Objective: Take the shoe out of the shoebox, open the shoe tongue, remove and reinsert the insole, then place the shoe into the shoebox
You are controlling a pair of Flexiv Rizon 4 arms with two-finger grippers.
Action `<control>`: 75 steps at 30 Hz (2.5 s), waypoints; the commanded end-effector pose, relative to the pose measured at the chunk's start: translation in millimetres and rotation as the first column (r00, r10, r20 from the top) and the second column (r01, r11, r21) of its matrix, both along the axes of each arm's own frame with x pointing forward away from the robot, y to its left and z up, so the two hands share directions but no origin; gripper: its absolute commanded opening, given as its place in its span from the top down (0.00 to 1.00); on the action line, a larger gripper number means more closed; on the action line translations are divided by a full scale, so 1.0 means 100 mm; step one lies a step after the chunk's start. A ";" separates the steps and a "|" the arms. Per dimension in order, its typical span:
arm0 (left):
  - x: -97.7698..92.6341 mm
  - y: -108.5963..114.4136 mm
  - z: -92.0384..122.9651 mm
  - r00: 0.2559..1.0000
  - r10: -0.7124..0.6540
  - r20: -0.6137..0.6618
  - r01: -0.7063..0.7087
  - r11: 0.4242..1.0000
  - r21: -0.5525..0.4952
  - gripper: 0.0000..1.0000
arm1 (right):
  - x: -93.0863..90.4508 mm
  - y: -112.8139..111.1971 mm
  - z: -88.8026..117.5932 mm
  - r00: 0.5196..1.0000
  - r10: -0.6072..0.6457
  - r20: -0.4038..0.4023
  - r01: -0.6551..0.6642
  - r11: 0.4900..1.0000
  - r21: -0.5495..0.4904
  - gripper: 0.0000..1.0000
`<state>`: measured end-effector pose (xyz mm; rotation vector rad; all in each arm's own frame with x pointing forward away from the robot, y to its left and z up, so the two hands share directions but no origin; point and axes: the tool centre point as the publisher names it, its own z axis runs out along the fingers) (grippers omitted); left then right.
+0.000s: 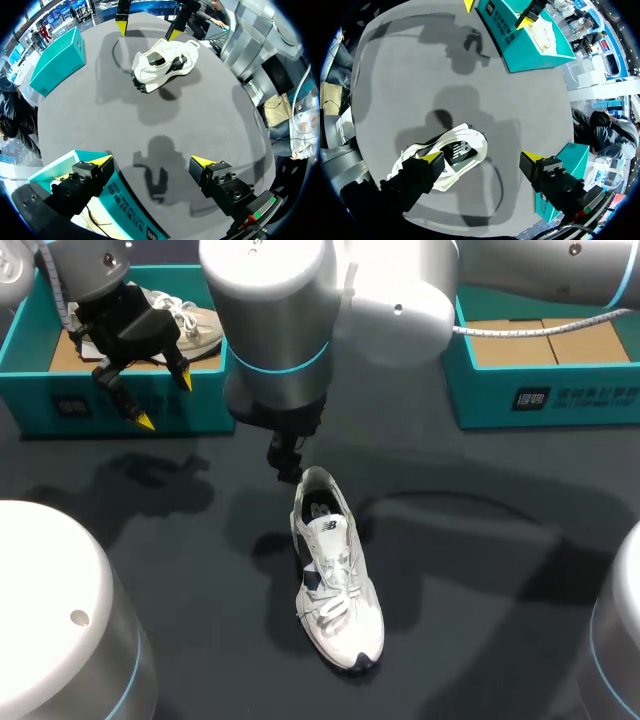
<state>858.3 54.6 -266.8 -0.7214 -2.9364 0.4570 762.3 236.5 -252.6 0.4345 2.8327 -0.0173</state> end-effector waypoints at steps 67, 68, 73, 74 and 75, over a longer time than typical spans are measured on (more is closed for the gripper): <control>0.00 0.00 0.00 1.000 -0.001 0.000 0.001 1.000 0.003 0.00 | 0.35 -0.14 -1.11 0.927 0.362 -0.100 -0.360 0.932 0.044 0.00; 0.00 0.00 0.00 1.000 -0.001 0.000 0.001 1.000 0.003 0.00 | 0.35 -0.13 -1.13 0.926 0.363 -0.103 -0.360 0.932 0.046 0.00; 0.00 0.00 0.00 1.000 -0.001 0.000 0.001 1.000 0.003 0.00 | 0.36 -0.11 -1.17 0.924 0.362 -0.122 -0.359 0.932 0.047 0.01; 0.00 0.00 0.00 1.000 -0.001 0.000 0.001 1.000 0.003 0.00 | 0.36 -0.11 -1.17 0.924 0.362 -0.125 -0.359 0.932 0.046 0.04; 0.00 0.00 0.00 1.000 -0.001 0.000 0.001 1.000 0.003 0.00 | 0.37 -0.11 -1.18 0.924 0.361 -0.127 -0.358 0.932 0.046 0.06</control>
